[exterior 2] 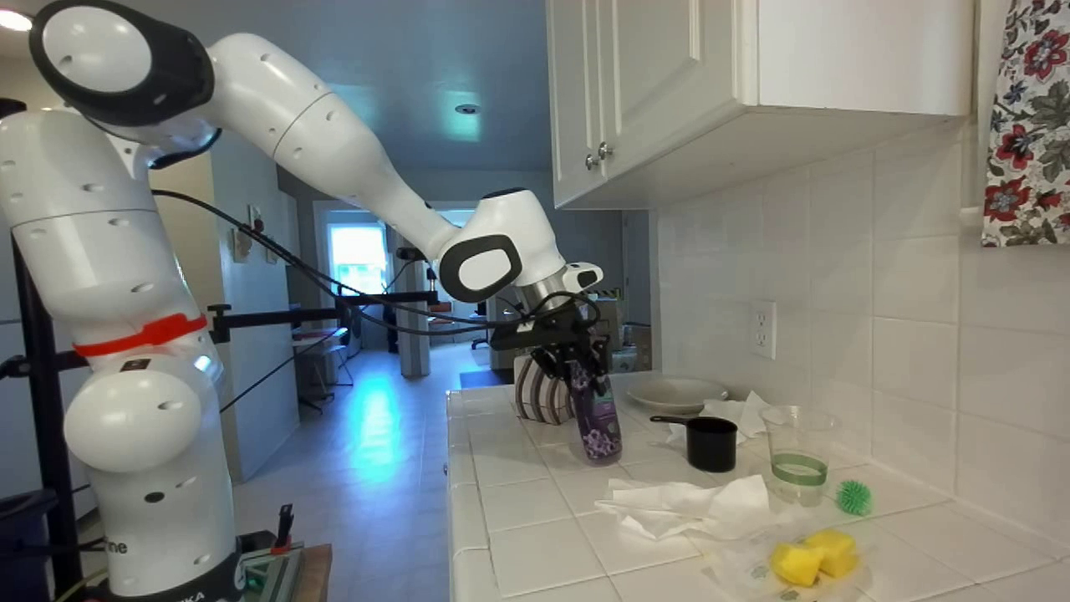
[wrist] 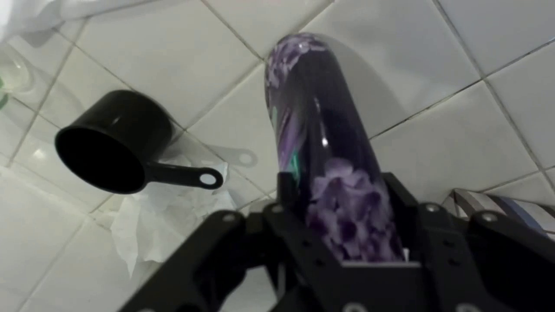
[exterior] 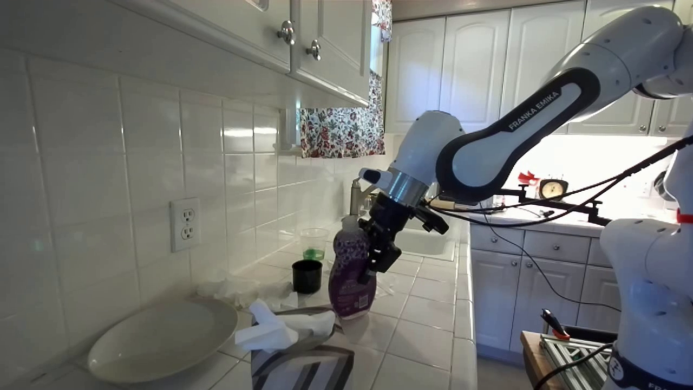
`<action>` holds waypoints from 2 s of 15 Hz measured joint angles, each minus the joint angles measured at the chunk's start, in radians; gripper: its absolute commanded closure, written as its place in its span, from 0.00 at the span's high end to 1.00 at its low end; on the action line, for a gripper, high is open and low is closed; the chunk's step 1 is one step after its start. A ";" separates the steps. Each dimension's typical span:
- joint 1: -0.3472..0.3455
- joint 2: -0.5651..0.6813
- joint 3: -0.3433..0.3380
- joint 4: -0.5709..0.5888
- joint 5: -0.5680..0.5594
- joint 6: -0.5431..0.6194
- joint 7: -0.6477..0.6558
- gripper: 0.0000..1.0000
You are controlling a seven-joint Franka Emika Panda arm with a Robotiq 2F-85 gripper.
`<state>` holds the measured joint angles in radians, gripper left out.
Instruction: Pick up the bottle, then pour some of its contents into the cup
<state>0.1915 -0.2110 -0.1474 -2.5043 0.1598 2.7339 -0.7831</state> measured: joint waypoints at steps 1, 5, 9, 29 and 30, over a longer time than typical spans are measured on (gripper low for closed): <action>-0.002 -0.005 0.000 0.000 0.000 -0.004 -0.003 0.91; -0.007 -0.024 -0.001 0.001 0.004 -0.018 -0.008 1.00; -0.011 -0.036 -0.005 0.001 0.008 -0.023 -0.008 1.00; -0.146 -0.117 0.097 0.021 -0.190 -0.340 0.343 1.00; -0.143 -0.128 0.104 0.021 -0.190 -0.350 0.349 1.00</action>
<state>0.0485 -0.3393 -0.0430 -2.4833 -0.0305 2.3835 -0.4339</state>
